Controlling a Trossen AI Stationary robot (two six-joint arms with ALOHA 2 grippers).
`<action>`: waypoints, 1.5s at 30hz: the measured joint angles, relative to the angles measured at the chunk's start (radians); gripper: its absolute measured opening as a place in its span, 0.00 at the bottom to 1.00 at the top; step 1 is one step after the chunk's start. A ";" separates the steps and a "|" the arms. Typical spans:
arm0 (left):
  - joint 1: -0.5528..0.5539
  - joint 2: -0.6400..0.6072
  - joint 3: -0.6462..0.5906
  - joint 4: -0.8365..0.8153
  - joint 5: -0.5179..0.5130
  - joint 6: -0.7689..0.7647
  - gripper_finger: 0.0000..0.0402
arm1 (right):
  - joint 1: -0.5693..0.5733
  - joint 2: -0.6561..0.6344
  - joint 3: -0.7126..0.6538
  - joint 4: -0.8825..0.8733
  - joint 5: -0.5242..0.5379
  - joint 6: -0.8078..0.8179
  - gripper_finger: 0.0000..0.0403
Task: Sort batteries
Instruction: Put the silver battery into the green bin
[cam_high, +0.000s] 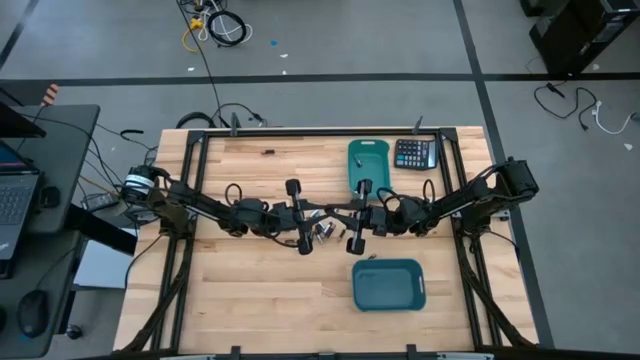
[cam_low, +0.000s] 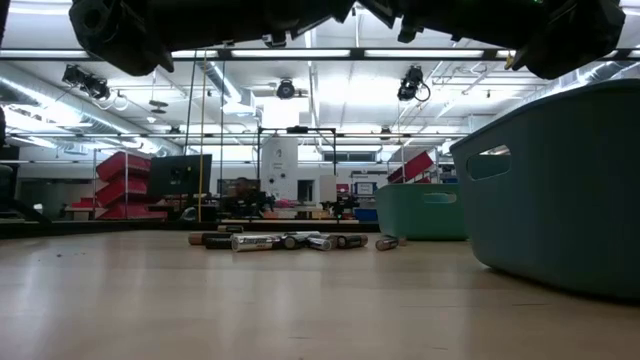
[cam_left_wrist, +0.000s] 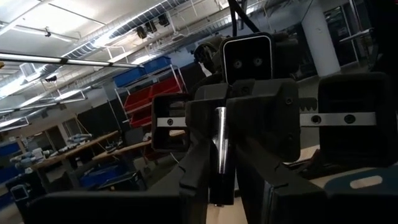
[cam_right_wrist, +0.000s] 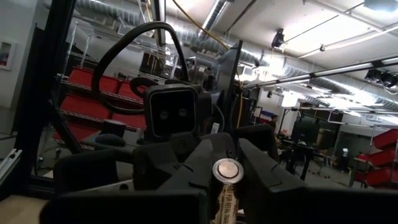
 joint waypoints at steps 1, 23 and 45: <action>0.000 0.000 0.000 -0.005 0.001 0.000 0.17 | 0.000 0.000 0.000 0.000 0.000 -0.001 0.11; 0.000 -0.002 -0.036 -0.043 -0.063 -0.187 0.23 | 0.000 -0.006 -0.002 -0.034 0.047 0.050 0.11; -0.027 0.002 -0.037 -0.239 -0.161 -0.229 0.41 | -0.036 -0.259 0.001 -0.535 0.369 0.118 0.11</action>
